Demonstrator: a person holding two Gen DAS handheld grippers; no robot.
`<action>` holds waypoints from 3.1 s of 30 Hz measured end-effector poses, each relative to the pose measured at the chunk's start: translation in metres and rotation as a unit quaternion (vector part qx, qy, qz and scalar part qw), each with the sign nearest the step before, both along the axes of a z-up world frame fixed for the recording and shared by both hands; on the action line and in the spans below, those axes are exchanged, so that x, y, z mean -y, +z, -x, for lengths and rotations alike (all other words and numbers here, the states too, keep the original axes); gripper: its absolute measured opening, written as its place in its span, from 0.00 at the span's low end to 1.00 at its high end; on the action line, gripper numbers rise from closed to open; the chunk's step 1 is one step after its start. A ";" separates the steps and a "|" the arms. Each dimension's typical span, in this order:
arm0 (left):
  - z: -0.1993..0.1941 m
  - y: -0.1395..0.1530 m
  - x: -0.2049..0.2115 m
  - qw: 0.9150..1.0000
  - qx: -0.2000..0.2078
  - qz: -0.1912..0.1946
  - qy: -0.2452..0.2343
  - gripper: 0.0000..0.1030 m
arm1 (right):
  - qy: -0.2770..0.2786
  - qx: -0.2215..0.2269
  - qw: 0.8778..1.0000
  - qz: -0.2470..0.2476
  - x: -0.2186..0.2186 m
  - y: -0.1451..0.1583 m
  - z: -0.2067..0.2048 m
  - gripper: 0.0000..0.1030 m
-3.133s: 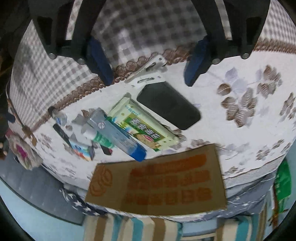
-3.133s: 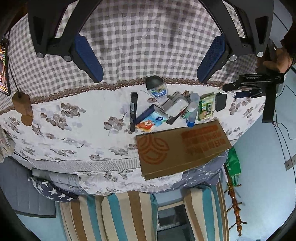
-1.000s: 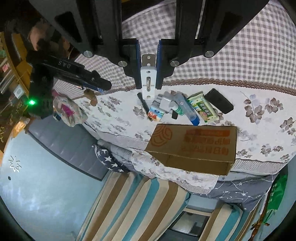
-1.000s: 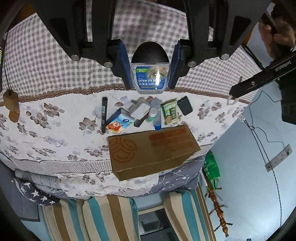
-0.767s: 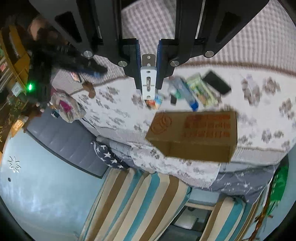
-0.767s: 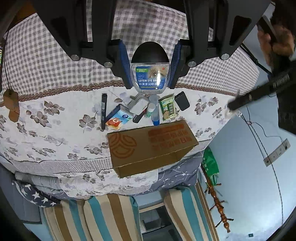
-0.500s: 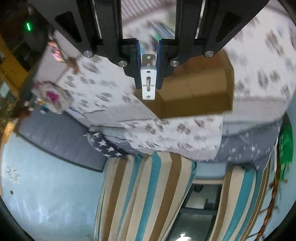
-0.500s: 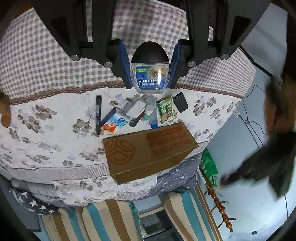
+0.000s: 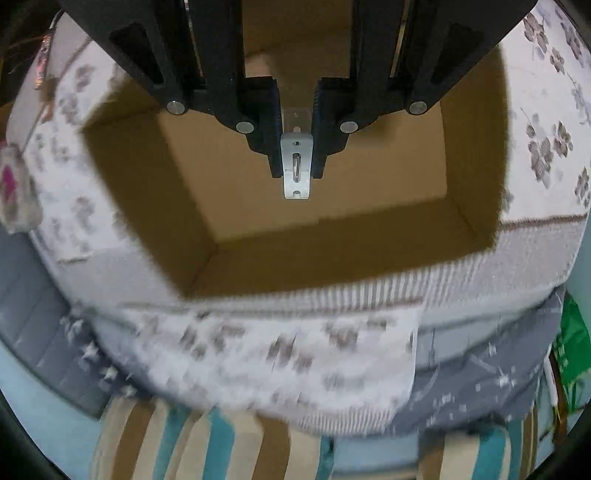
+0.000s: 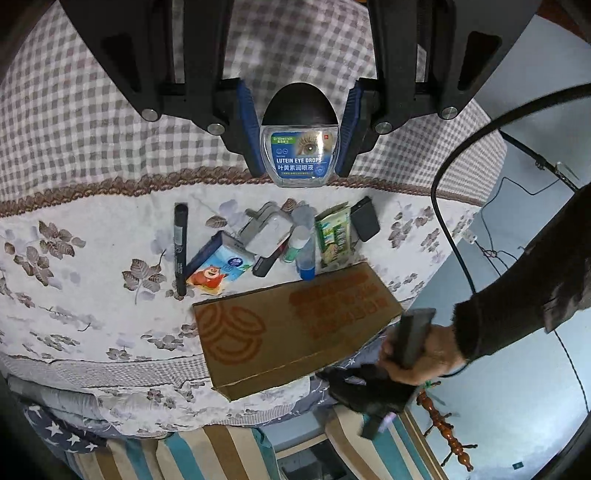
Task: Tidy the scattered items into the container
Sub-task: 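Carry the clip into the box and open the left tool while the right holds the bottle, then lower the eye-drops bottle into the box and open the right tool, then grasp the black phone with the left tool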
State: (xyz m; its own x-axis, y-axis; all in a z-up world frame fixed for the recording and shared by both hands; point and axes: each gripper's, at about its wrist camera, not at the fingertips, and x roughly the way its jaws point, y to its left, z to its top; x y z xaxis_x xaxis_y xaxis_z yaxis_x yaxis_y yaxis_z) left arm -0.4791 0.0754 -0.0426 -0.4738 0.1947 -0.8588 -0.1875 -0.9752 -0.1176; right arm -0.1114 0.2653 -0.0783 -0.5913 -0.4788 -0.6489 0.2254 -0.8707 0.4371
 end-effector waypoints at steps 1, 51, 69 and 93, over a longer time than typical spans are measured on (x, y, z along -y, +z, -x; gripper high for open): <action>0.003 -0.007 0.001 1.000 0.011 0.000 0.002 0.12 | -0.001 0.002 1.000 0.002 -0.001 -0.001 0.002 1.00; -0.362 -0.004 0.103 0.967 -0.152 -0.201 0.029 0.33 | -0.017 0.112 0.984 -0.139 0.099 0.013 0.373 1.00; -0.379 -0.011 0.105 0.980 -0.103 -0.144 0.090 0.46 | -0.066 -0.031 0.992 -0.105 -0.017 0.113 0.118 1.00; -0.237 -0.113 0.045 0.983 0.005 0.082 0.161 0.49 | -0.181 0.074 0.980 -0.041 -0.104 0.013 -0.052 1.00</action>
State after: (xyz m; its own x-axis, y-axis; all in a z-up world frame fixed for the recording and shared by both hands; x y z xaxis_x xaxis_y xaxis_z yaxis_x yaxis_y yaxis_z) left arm -0.2422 0.0304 -0.1556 -0.4800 -0.1064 -0.8708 0.1351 -0.9897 0.0465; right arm -0.0594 0.3693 -0.0652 -0.6091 -0.1972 -0.7682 -0.1663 -0.9153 0.3668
